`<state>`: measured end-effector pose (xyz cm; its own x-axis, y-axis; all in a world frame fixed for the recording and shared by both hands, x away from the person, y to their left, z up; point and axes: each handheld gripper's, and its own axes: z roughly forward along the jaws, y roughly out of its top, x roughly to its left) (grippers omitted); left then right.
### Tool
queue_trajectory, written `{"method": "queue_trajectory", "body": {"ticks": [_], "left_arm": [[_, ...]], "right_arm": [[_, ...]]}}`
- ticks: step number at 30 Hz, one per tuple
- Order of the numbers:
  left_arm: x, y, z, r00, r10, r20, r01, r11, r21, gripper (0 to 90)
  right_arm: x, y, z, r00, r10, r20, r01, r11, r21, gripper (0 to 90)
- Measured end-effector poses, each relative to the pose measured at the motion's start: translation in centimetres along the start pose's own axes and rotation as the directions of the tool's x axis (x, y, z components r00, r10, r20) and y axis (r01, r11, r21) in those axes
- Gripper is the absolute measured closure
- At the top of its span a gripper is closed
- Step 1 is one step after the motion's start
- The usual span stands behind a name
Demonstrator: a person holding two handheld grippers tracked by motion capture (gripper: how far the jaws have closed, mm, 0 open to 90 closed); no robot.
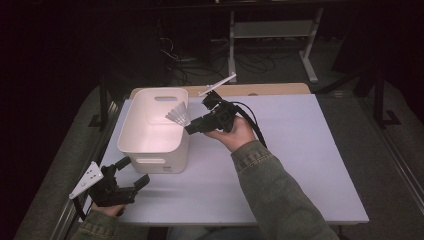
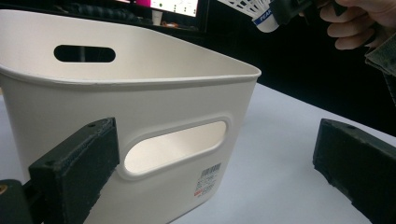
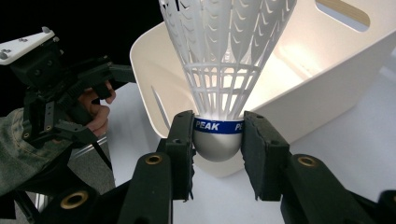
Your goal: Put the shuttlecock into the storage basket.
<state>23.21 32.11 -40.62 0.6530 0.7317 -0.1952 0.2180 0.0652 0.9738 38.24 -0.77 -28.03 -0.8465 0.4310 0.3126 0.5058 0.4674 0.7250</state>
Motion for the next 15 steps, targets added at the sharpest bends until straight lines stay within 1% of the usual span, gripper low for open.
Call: {"method": "queue_trajectory", "body": {"ticks": [1, 2, 3, 4, 5, 6, 8, 9, 10, 11, 12, 14, 15], "left_arm": [[0.0, 0.0, 0.0, 1.0000, -0.002, 0.000, 0.002, 1.0000, -0.001, 0.1], [0.0, 0.0, 0.0, 1.0000, 0.001, 0.000, -0.001, 1.0000, 0.002, 0.1], [0.0, 0.0, 0.0, 1.0000, 0.008, 0.000, -0.008, 0.9999, 0.008, 0.1], [0.0, 0.0, 0.0, 1.0000, 0.006, 0.001, -0.006, 1.0000, 0.005, 0.1], [0.0, 0.0, 0.0, 1.0000, 0.002, 0.003, -0.002, 1.0000, 0.003, 0.1], [0.0, 0.0, 0.1, 1.0000, 0.002, 0.003, -0.002, 1.0000, 0.005, 0.1], [-0.1, 0.0, 0.1, 1.0000, -0.003, 0.004, 0.003, 1.0000, 0.001, 0.1], [-0.1, 0.0, 0.1, 1.0000, 0.006, 0.004, -0.006, 1.0000, 0.006, 0.1], [0.0, 0.0, 0.1, 0.9999, 0.015, 0.006, -0.015, 0.9999, 0.006, 0.1], [0.0, 0.0, 0.0, 0.9999, 0.015, 0.007, -0.015, 0.9999, 0.006, 0.1], [0.0, 0.0, 0.0, 0.9999, 0.009, 0.006, -0.009, 0.9999, 0.006, 0.1], [0.0, 0.0, 0.0, 0.9999, 0.011, 0.007, -0.011, 0.9999, 0.005, 0.1], [0.0, 0.0, 0.0, 0.9999, 0.014, 0.007, -0.014, 0.9999, 0.007, 0.1]], "right_arm": [[0.2, 0.1, 0.0, 0.9998, 0.016, -0.012, -0.016, 1.000, 0.000, 63.5], [0.1, 0.2, 0.1, 1.0000, -0.003, -0.002, 0.003, 1.000, -0.001, 63.5], [0.2, 0.3, 0.2, 0.9999, 0.006, -0.008, -0.006, 1.000, -0.006, 63.5], [0.3, 0.4, 0.2, 0.9999, 0.009, -0.011, -0.009, 1.000, -0.005, 63.5], [0.2, 0.5, 0.4, 0.9999, -0.010, 0.004, 0.010, 1.000, -0.003, 63.5], [0.3, 0.5, 0.5, 1.0000, 0.005, -0.005, -0.005, 1.000, -0.007, 63.5], [0.4, 0.6, 0.6, 0.9999, 0.003, -0.011, -0.003, 1.000, -0.007, 63.5], [0.5, 0.7, 0.7, 0.9998, 0.011, -0.014, -0.011, 1.000, -0.004, 63.5], [0.4, 0.8, 0.9, 1.0000, -0.007, -0.006, 0.007, 1.000, -0.004, 63.5], [0.4, 0.8, 1.0, 0.9999, -0.009, -0.010, 0.009, 1.000, -0.003, 63.5], [0.5, 1.0, 1.1, 0.9999, -0.001, -0.014, 0.001, 1.000, -0.003, 63.5], [0.5, 1.1, 1.2, 0.9999, -0.014, -0.009, 0.014, 1.000, -0.001, 63.5], [0.6, 1.2, 1.3, 0.9999, -0.005, -0.016, 0.005, 1.000, -0.001, 63.5]]}}
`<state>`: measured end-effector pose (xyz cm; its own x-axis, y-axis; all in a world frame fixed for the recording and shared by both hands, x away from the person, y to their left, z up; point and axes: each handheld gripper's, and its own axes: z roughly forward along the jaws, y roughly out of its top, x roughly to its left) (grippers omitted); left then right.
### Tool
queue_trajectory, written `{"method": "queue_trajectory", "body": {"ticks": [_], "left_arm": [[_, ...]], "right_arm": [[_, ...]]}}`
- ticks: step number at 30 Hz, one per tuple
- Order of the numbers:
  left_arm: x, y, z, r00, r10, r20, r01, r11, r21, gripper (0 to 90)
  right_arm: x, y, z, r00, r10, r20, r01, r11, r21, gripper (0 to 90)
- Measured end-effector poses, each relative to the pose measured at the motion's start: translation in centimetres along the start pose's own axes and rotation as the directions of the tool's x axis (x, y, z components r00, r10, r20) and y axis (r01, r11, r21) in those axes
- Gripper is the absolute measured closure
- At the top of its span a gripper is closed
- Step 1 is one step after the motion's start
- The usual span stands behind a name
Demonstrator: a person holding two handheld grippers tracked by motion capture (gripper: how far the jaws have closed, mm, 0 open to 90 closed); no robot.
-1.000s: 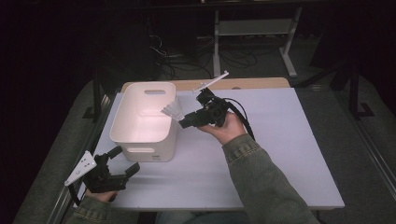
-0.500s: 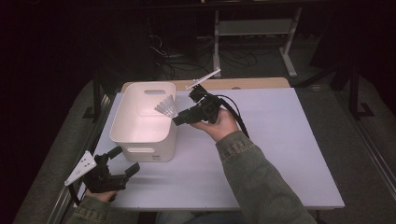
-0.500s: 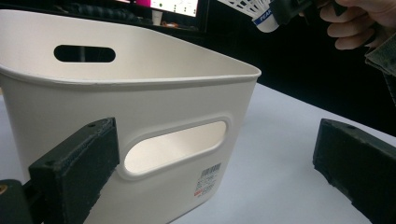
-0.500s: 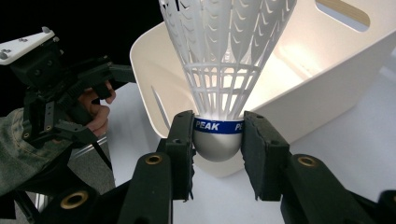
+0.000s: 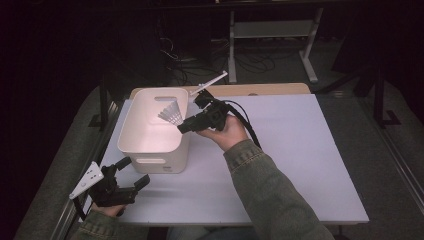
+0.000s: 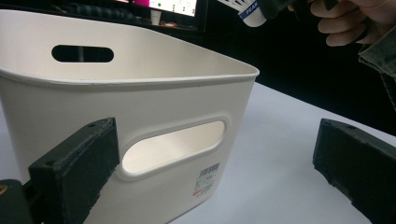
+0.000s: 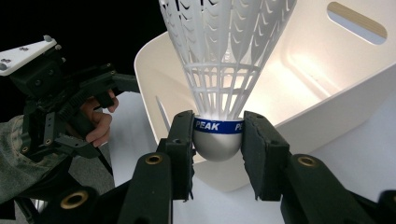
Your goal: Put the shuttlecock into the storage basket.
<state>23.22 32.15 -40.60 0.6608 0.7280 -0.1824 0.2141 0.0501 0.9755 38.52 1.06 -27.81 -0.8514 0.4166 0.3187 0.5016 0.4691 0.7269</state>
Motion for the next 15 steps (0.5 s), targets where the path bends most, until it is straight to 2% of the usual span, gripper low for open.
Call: {"method": "queue_trajectory", "body": {"ticks": [1, 2, 11, 12, 13, 14, 15], "left_arm": [[0.0, 0.0, 0.0, 1.0000, 0.001, 0.001, -0.001, 1.0000, -0.002, 0.1], [0.0, 0.0, 0.0, 1.0000, 0.001, 0.001, -0.001, 1.0000, -0.003, 0.1], [0.0, 0.0, 0.0, 1.0000, -0.002, 0.003, 0.002, 1.0000, -0.010, 0.0], [0.0, 0.0, -0.1, 1.0000, 0.008, -0.002, -0.008, 1.0000, 0.002, 0.0], [0.0, 0.0, 0.0, 1.0000, 0.005, 0.000, -0.005, 1.0000, -0.004, 0.1], [-0.1, 0.0, 0.0, 1.0000, -0.008, 0.000, 0.008, 0.9999, -0.012, 0.1], [0.0, 0.0, -0.1, 1.0000, 0.007, -0.002, -0.007, 1.0000, 0.005, 0.0]], "right_arm": [[0.1, 0.1, 0.1, 1.0000, 0.005, -0.006, -0.005, 1.000, -0.001, 63.5], [0.0, 0.1, 0.2, 0.9999, -0.012, 0.004, 0.012, 1.000, 0.005, 63.5], [0.3, 0.6, 1.2, 0.9997, -0.008, -0.021, 0.008, 1.000, 0.006, 63.5], [0.3, 0.7, 1.3, 0.9996, -0.014, -0.023, 0.014, 1.000, 0.002, 63.5], [0.4, 0.9, 1.4, 0.9993, -0.004, -0.038, 0.004, 1.000, 0.001, 63.5], [0.4, 0.9, 1.5, 0.9996, -0.015, -0.024, 0.016, 1.000, 0.003, 63.5], [0.5, 1.1, 1.6, 0.9994, -0.011, -0.034, 0.011, 1.000, 0.002, 63.5]]}}
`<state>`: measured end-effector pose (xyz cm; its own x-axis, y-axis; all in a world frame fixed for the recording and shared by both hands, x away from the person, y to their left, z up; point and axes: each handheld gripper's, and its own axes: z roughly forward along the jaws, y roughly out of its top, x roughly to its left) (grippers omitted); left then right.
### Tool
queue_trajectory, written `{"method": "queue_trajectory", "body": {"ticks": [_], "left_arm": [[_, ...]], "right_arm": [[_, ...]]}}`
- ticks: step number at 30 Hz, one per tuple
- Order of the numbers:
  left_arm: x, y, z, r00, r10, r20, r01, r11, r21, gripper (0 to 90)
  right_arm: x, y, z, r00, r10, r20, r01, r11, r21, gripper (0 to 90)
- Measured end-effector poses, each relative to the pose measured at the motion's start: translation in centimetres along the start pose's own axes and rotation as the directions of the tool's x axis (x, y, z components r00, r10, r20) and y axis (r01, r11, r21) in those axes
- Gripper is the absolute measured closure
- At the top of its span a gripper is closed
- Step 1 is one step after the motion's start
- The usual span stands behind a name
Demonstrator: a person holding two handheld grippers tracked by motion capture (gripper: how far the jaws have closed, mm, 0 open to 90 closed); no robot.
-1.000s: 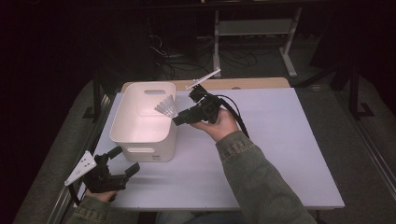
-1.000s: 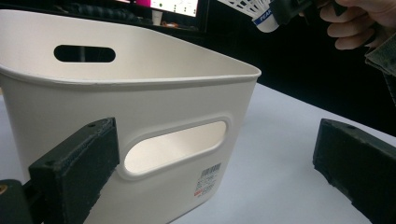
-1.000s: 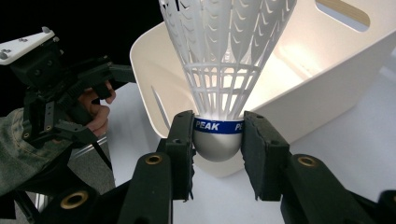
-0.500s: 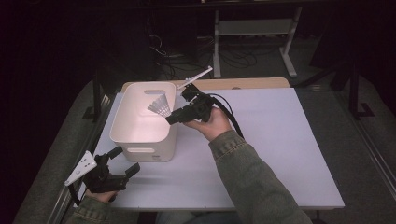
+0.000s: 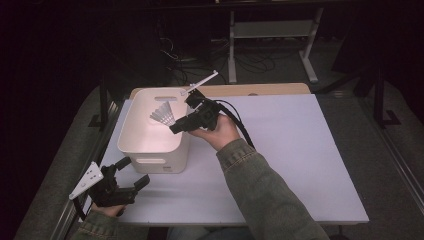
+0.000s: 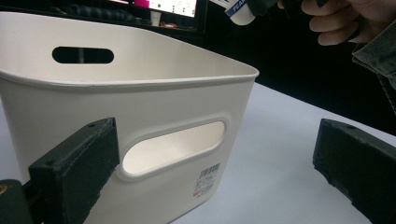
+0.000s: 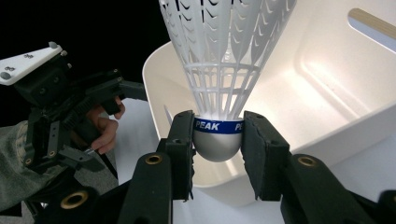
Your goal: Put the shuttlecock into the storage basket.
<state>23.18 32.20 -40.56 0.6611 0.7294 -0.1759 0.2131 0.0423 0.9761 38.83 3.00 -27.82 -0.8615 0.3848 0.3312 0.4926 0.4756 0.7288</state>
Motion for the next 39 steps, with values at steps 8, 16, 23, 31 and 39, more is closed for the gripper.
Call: {"method": "queue_trajectory", "body": {"ticks": [8, 16, 23, 31, 39], "left_arm": [[0.0, 0.0, 0.1, 1.0000, 0.006, 0.003, -0.006, 1.0000, 0.000, 0.1], [0.0, 0.0, 0.1, 1.0000, -0.003, 0.003, 0.003, 1.0000, 0.000, 0.0], [0.1, 0.0, 0.1, 1.0000, -0.005, 0.003, 0.005, 1.0000, -0.002, 0.0], [0.1, 0.0, 0.0, 1.0000, -0.004, 0.001, 0.004, 1.0000, 0.006, 0.1], [0.1, 0.0, 0.1, 0.9999, -0.011, 0.002, 0.011, 0.9999, 0.003, 0.0]], "right_arm": [[0.3, 0.4, 1.0, 0.9998, -0.009, -0.016, 0.009, 1.000, 0.003, 63.5], [0.2, 0.4, 1.9, 0.9998, -0.012, -0.018, 0.012, 1.000, 0.017, 63.5], [0.3, 0.2, 2.7, 0.9992, 0.006, -0.040, -0.005, 1.000, 0.025, 63.5], [0.1, -0.1, 3.4, 0.9993, -0.007, -0.036, 0.008, 0.999, 0.048, 63.5], [-0.4, -0.6, 4.0, 0.9992, 0.006, -0.040, -0.003, 0.998, 0.062, 63.5]]}}
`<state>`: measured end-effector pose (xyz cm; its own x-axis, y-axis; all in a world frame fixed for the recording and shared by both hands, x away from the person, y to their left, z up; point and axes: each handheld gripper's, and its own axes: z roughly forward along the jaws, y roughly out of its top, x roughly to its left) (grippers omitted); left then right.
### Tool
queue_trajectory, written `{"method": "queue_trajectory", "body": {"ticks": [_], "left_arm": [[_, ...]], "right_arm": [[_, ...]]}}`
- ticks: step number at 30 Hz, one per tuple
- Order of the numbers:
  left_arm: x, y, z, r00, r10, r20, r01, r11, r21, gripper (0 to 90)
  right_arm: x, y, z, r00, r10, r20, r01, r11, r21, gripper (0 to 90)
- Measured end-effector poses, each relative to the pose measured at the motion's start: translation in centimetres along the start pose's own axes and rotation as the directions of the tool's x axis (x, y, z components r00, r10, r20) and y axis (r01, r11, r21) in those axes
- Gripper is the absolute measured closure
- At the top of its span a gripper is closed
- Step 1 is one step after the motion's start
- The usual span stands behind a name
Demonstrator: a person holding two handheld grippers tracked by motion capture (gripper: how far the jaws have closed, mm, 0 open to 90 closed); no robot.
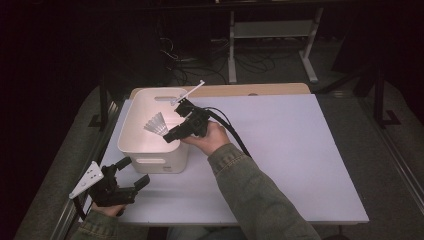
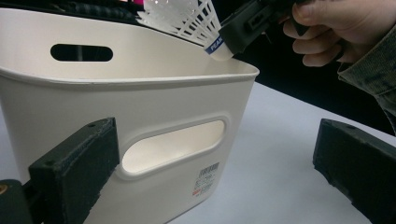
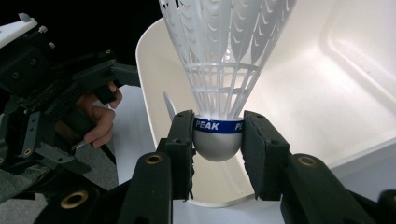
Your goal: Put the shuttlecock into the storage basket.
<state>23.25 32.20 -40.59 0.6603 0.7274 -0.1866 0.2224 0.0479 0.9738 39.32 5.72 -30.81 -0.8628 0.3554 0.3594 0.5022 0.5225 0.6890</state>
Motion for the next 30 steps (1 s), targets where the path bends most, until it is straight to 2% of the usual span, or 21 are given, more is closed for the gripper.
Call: {"method": "queue_trajectory", "body": {"ticks": [1, 7, 9, 12, 15, 16, 18, 21, 22, 24, 25, 27, 29, 30], "left_arm": [[0.0, 0.0, 0.0, 1.0000, 0.007, 0.002, -0.007, 1.0000, 0.000, 0.0], [0.0, 0.0, 0.1, 1.0000, -0.002, 0.003, 0.002, 1.0000, -0.006, 0.1], [0.1, 0.0, 0.0, 1.0000, 0.009, 0.001, -0.009, 0.9999, 0.008, 0.1], [0.0, 0.0, 0.0, 1.0000, -0.001, 0.003, 0.001, 1.0000, -0.004, 0.1], [0.0, 0.0, 0.0, 1.0000, -0.008, 0.003, 0.008, 1.0000, -0.003, 0.1], [0.0, 0.0, 0.0, 1.0000, -0.005, 0.001, 0.005, 1.0000, 0.000, 0.1], [0.0, 0.0, 0.0, 1.0000, -0.006, -0.001, 0.006, 1.0000, 0.001, 0.1], [0.0, 0.0, -0.1, 1.0000, -0.002, -0.001, 0.002, 1.0000, 0.006, 0.1], [0.1, 0.0, 0.0, 0.9999, 0.011, 0.000, -0.011, 0.9999, 0.006, 0.1], [0.1, 0.0, 0.0, 1.0000, 0.004, 0.001, -0.004, 1.0000, 0.005, 0.1], [0.0, 0.0, 0.0, 1.0000, 0.001, 0.001, -0.001, 1.0000, 0.003, 0.1], [0.0, 0.0, 0.0, 1.0000, 0.002, 0.002, -0.002, 1.0000, 0.000, 0.1], [0.1, 0.0, 0.0, 1.0000, 0.007, 0.003, -0.007, 1.0000, 0.001, 0.1], [0.1, 0.0, 0.0, 1.0000, 0.007, 0.002, -0.007, 1.0000, 0.000, 0.1]], "right_arm": [[0.0, -0.1, 0.1, 0.9999, 0.011, -0.004, -0.011, 1.000, 0.003, 63.5], [-0.1, -0.3, 0.6, 1.0000, -0.004, -0.005, 0.004, 1.000, 0.014, 63.5], [-0.1, -0.3, 0.7, 0.9999, 0.003, -0.010, -0.003, 1.000, 0.011, 63.5], [-0.2, -0.3, 0.7, 0.9999, -0.008, -0.008, 0.008, 1.000, 0.013, 63.5], [-0.2, -0.3, 0.8, 0.9996, 0.011, -0.025, -0.011, 1.000, 0.006, 62.2], [-0.2, -0.3, 0.8, 0.9995, 0.014, -0.029, -0.014, 1.000, -0.002, 56.0], [-0.3, -0.3, 0.6, 0.9988, 0.023, -0.042, -0.024, 1.000, -0.017, 49.8], [-0.3, -0.2, 0.2, 0.9992, 0.021, -0.035, -0.022, 0.999, -0.037, 38.4], [-0.3, -0.2, 0.0, 0.9994, 0.018, -0.031, -0.019, 0.999, -0.044, 34.5], [-0.2, -0.1, -0.5, 0.9999, -0.015, -0.003, 0.015, 0.998, -0.065, 25.7], [0.0, -0.1, -0.8, 1.0000, -0.003, -0.002, 0.003, 0.997, -0.076, 21.4], [-0.1, -0.1, -1.2, 0.9993, -0.025, 0.026, 0.027, 0.995, -0.094, 12.7], [0.0, -0.1, -1.6, 0.9992, -0.020, 0.034, 0.024, 0.995, -0.101, 6.9], [-0.1, -0.2, -1.7, 0.9982, -0.028, 0.052, 0.033, 0.995, -0.099, 2.2]]}}
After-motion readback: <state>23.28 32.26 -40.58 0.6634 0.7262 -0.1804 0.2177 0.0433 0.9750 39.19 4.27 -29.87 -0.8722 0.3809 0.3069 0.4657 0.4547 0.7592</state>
